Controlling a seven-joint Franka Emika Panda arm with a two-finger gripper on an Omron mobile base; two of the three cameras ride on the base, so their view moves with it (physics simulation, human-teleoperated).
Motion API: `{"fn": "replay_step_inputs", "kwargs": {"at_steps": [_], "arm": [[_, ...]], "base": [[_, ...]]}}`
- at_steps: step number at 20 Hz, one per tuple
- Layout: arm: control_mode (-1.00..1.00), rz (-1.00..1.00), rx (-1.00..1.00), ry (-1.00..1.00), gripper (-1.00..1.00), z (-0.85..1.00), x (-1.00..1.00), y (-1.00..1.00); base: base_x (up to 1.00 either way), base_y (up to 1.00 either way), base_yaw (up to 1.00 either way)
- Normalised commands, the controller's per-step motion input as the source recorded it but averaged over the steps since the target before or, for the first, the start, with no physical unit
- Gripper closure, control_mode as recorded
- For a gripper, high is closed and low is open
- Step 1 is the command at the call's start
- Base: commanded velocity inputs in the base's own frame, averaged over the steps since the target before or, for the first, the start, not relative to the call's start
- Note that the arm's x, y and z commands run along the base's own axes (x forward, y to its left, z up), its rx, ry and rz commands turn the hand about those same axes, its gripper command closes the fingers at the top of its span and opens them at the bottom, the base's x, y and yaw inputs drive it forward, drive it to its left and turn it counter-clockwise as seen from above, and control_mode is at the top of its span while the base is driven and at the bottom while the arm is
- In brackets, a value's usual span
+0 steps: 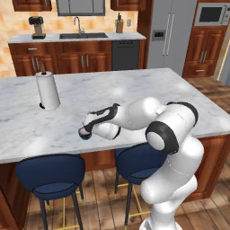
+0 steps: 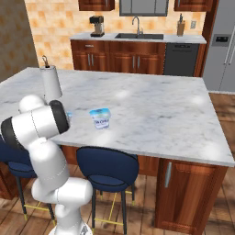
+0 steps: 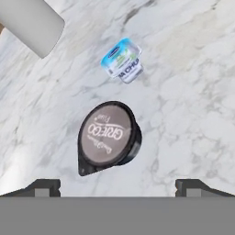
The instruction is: Stack the yogurt containers by placing the smaller containers on top of the larger containers.
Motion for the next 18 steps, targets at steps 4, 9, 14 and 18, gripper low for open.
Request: {"fn": "replay_step_inputs", "kwargs": {"at_steps": [4, 9, 14, 18], "arm": [[-1.0, 0.0, 0.02, 0.01, -1.0, -0.17, 0.14, 0.05], [-1.0, 0.0, 0.01, 0.01, -1.0, -0.17, 0.14, 0.04], [-1.0, 0.0, 0.0, 0.01, -1.0, -0.16, 0.12, 0.06], [-1.0, 0.0, 0.0, 0.0, -1.0, -0.15, 0.15, 0.09]], "base": [[0.0, 0.0, 0.0], [0.0, 0.0, 0.0], [0.0, 0.0, 0.0], [0.0, 0.0, 0.0]]}}
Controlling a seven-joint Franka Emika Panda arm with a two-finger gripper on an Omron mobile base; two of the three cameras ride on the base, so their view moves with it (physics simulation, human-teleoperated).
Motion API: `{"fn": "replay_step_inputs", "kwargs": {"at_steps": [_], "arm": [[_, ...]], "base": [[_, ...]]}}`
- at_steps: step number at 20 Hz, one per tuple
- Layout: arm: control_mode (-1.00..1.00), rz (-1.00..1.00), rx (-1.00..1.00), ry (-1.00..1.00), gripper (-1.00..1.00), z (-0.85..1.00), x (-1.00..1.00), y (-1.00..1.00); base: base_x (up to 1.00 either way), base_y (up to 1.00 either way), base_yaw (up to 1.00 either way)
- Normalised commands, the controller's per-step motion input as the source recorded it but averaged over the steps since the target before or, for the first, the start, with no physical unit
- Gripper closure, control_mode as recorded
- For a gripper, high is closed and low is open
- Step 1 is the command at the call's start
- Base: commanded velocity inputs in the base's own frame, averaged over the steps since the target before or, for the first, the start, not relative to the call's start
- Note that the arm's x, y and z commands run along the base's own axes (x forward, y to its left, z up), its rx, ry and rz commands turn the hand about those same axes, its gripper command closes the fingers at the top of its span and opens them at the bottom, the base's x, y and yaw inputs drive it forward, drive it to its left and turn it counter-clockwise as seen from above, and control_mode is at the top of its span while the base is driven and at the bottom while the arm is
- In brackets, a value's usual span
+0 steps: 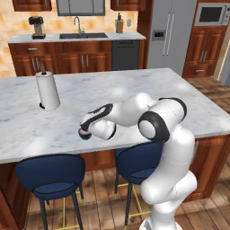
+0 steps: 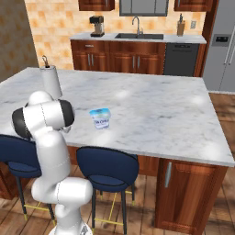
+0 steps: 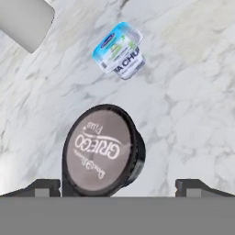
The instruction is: Stack the yogurt containers by placing the smaller containers on top of the larger containers.
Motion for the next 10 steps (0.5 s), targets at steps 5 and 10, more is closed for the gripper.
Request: {"fn": "replay_step_inputs", "kwargs": {"at_steps": [5, 10], "arm": [[-1.0, 0.0, 0.0, 0.0, -1.0, -0.14, 0.16, 0.1], [-1.0, 0.0, 0.0, 0.0, -1.0, -0.14, 0.14, 0.07]], "base": [[0.0, 0.0, 0.0], [0.0, 0.0, 0.0]]}}
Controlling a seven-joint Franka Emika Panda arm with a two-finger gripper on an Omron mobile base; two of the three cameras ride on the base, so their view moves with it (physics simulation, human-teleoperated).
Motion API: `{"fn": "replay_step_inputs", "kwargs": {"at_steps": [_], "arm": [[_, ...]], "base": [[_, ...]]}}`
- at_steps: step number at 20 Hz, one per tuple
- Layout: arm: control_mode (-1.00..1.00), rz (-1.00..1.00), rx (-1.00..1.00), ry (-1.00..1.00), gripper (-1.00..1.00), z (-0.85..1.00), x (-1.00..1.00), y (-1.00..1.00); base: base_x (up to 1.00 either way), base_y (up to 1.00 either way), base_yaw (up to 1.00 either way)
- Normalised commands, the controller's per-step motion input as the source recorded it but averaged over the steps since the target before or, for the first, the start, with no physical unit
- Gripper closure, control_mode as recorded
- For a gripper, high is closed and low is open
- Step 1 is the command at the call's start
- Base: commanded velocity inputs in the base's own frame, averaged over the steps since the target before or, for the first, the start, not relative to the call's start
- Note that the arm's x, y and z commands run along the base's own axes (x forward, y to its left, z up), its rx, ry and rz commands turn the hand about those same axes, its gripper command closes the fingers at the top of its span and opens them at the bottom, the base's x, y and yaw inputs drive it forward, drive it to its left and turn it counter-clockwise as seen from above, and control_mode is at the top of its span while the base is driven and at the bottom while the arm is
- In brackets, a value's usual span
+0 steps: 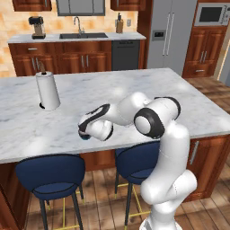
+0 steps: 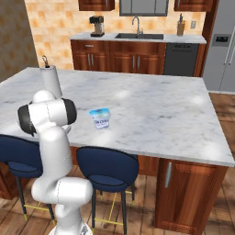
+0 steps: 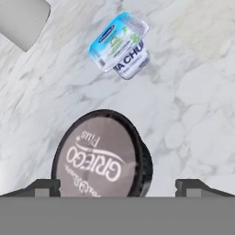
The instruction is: Stack the yogurt containers by placing the smaller containers on top of the larger containers.
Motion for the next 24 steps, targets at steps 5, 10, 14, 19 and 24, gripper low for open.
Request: {"fn": "replay_step_inputs", "kwargs": {"at_steps": [5, 10, 14, 19, 24], "arm": [[-1.0, 0.0, 0.0, 0.0, -1.0, -0.14, 0.11, 0.04], [-1.0, 0.0, 0.0, 0.0, -1.0, -0.15, 0.11, 0.03], [-1.0, 0.0, 0.0, 0.0, -1.0, -0.17, 0.17, 0.15], [-1.0, 0.0, 0.0, 0.01, 1.0, -0.14, 0.29, 0.36], [-1.0, 0.0, 0.0, 0.0, 1.0, -0.1, 0.03, 0.09]], "base": [[0.0, 0.0, 0.0], [0.0, 0.0, 0.0], [0.0, 0.0, 0.0], [0.0, 0.0, 0.0], [0.0, 0.0, 0.0]]}}
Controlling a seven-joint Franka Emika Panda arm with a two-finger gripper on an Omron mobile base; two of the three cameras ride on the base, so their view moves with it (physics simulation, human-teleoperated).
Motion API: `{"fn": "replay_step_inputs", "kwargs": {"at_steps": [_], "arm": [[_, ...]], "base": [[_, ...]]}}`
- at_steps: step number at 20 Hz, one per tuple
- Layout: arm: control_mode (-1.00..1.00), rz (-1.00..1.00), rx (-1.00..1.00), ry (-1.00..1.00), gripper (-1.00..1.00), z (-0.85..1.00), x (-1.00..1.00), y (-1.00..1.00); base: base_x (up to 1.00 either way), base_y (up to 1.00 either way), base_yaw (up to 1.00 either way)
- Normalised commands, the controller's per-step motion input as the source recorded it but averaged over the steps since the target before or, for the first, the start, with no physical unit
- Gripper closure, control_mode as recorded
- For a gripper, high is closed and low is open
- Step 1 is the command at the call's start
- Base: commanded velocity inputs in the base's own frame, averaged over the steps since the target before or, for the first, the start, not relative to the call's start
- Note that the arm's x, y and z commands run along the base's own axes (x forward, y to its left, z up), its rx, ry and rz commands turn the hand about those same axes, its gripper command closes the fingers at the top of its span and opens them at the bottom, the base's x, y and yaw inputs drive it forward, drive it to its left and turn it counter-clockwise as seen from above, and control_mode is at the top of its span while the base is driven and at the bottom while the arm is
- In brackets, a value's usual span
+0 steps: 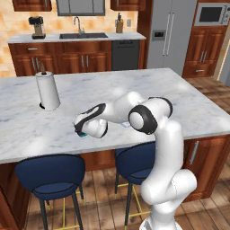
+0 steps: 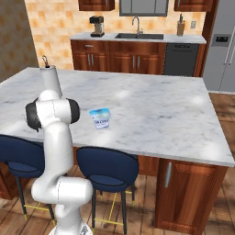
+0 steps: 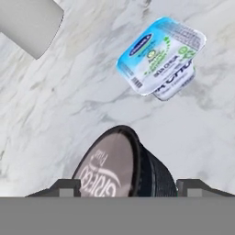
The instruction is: Stack the yogurt containers by placing the smaller containers on top of the larger containers.
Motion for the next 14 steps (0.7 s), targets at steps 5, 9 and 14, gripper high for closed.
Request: {"fn": "replay_step_inputs", "kwargs": {"at_steps": [5, 9, 14], "arm": [[-1.0, 0.0, 0.0, 0.0, 1.0, -0.05, -0.01, 0.0], [-1.0, -0.01, 0.02, 0.0, 1.0, 0.05, -0.21, 0.0], [-1.0, -0.05, 0.04, -0.03, 1.0, 0.23, -0.37, -0.05]], "base": [[0.0, 0.0, 0.0], [0.0, 0.0, 0.0], [0.0, 0.0, 0.0]]}}
